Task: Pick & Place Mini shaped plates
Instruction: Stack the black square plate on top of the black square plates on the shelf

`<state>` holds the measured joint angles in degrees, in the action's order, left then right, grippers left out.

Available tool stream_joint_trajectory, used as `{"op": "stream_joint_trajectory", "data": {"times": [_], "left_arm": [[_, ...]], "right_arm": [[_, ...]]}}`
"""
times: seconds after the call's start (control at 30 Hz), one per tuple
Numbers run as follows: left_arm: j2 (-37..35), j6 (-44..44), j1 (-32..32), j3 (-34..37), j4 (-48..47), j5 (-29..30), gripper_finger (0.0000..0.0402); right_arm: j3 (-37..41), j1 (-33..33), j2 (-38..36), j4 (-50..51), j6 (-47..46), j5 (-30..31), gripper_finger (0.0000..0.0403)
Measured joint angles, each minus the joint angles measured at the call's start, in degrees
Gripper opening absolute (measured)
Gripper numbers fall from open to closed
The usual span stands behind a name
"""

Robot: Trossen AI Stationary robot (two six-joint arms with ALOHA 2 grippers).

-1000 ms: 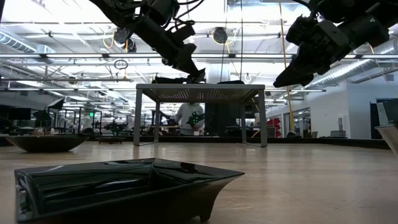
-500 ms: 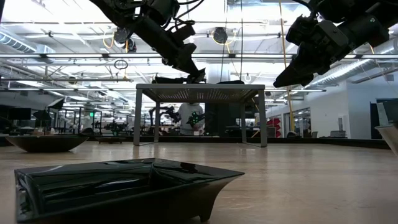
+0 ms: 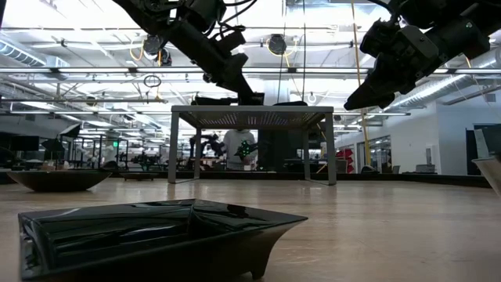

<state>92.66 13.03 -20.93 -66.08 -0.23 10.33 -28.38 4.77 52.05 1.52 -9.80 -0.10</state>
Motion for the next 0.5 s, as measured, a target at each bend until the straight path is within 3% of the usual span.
{"op": "stream_joint_trajectory", "data": {"times": [0.27, 0.5], "left_arm": [[0.0, 0.7, 0.2, 0.0, 2.4, -3.3, 0.014], [0.0, 2.0, 2.3, 0.0, 4.4, -3.8, 0.0157]], "right_arm": [[0.0, 0.0, 0.0, 0.0, 0.0, 0.0, 0.0116], [0.0, 0.0, 0.0, 0.0, 0.0, 0.0, 0.0116]]}}
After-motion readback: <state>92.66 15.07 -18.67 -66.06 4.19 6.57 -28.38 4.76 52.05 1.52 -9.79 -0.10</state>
